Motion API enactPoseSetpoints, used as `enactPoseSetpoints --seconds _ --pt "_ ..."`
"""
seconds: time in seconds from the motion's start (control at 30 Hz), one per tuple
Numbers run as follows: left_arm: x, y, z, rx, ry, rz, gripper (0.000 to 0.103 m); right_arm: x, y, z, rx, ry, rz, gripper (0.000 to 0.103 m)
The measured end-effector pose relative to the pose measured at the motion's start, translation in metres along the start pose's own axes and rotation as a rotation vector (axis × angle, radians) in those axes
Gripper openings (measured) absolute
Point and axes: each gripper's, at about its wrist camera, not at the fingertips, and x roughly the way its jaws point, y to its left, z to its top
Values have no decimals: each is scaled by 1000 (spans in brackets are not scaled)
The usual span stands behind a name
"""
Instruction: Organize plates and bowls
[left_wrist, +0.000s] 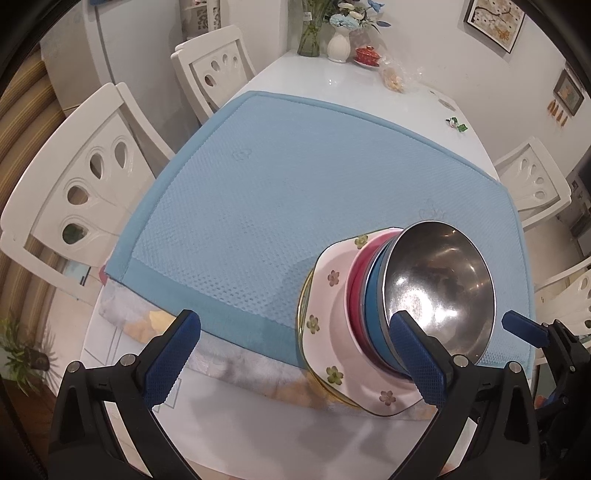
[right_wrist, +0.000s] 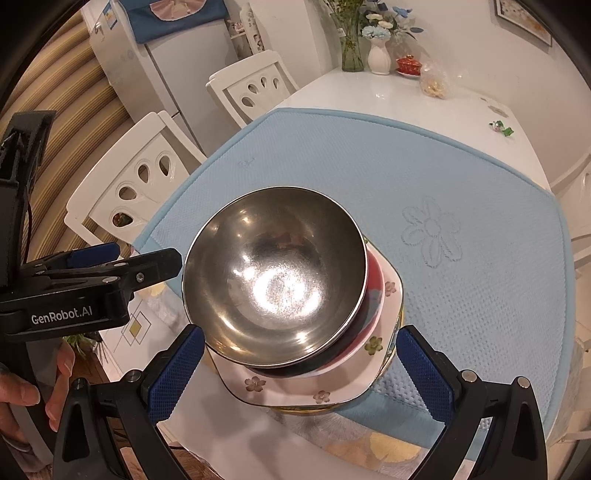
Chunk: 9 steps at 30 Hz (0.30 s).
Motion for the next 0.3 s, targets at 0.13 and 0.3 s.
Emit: enactPoseSetpoints --seconds 0.13,0.3 --pt "-2 -1 1 17 -19 8 102 1 -1 1 9 1 -3 103" --pt "-3 0 3 19 -30 -14 102 -2 -1 1 18 -27 6 103"
